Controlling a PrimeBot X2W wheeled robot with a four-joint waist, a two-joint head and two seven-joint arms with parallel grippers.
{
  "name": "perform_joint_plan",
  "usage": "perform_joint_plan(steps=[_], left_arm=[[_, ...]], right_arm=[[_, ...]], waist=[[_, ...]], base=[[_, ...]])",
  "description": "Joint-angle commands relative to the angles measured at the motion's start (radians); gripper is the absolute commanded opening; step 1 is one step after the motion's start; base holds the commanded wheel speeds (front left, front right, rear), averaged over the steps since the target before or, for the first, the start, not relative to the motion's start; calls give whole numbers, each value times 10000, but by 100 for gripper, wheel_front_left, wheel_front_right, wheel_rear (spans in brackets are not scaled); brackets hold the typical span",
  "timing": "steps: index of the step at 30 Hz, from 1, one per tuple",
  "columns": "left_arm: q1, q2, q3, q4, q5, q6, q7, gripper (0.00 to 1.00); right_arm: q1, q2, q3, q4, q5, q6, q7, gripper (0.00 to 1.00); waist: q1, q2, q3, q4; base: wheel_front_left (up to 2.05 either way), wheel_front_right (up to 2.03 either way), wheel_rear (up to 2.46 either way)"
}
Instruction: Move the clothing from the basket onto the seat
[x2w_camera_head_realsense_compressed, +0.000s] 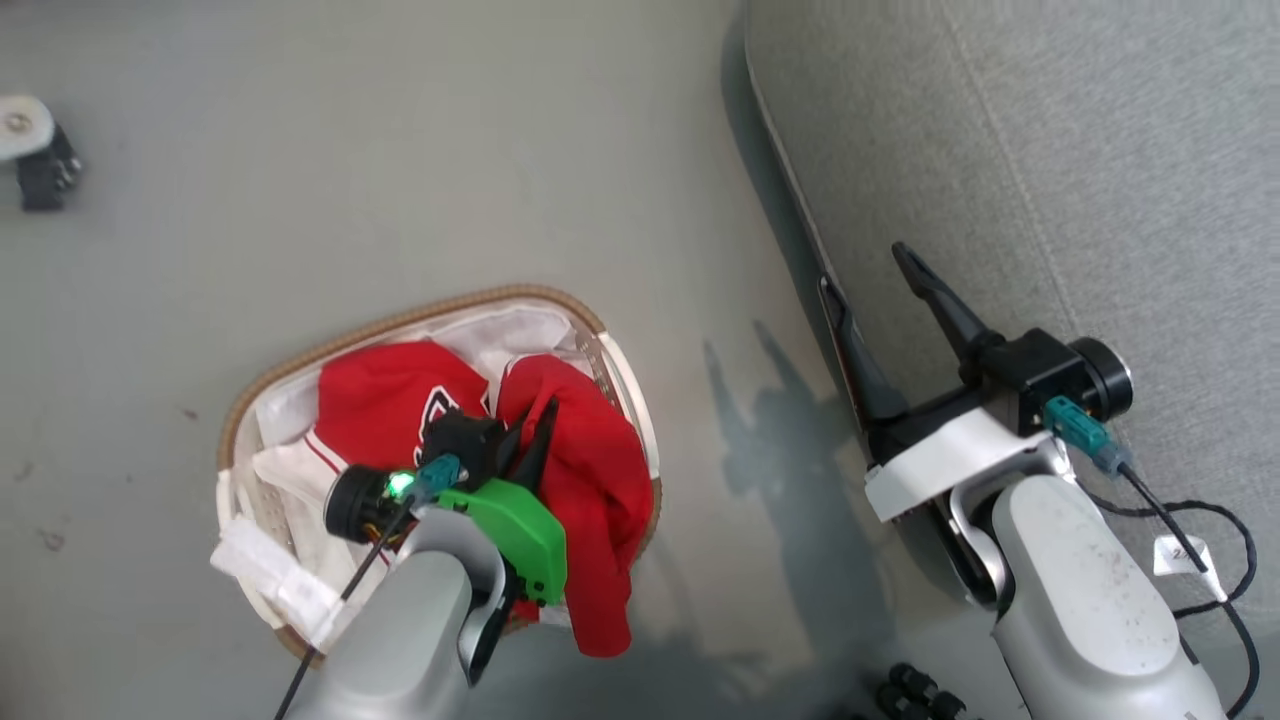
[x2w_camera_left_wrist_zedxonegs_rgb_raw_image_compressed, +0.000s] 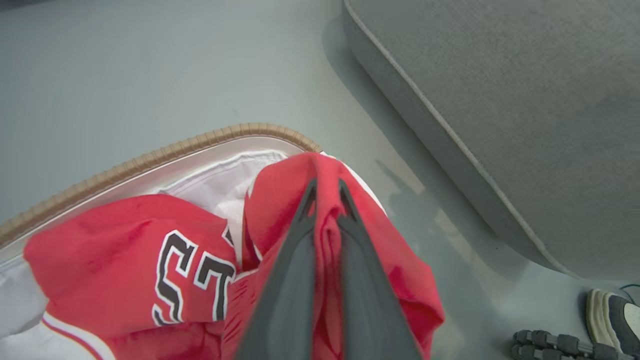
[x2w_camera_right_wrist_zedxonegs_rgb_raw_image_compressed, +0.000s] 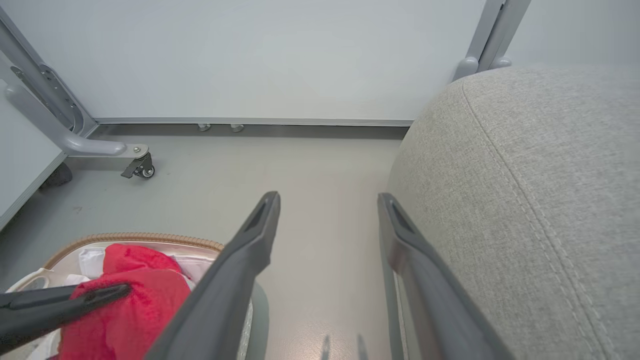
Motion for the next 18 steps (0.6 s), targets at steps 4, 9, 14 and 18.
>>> perform_joint_plan(steps=[4, 9, 14, 18], left_arm=[[955, 11, 633, -834, 349, -43, 5, 0], [1645, 12, 1046, -2008, 369, -72, 1, 0], [1929, 11, 1148, -3147, 362, -89, 2, 0], [1965, 9, 1208, -3819, 303, -97, 2, 0]], right_arm=[[604, -19, -108, 230, 96, -10, -51, 100], [1153, -10, -240, 429, 64, -10, -51, 100], [1719, 13, -319, 595, 230, -10, -51, 100], [2180, 83, -313, 754, 211, -10, -51, 100]], waist=[[0, -1, -2080, 485], [0, -1, -2928, 739], [0, -1, -3712, 962], [0, -1, -4325, 1048]], base=[[0, 0, 0], [0, 0, 0], [0, 0, 0], [0, 0, 0]])
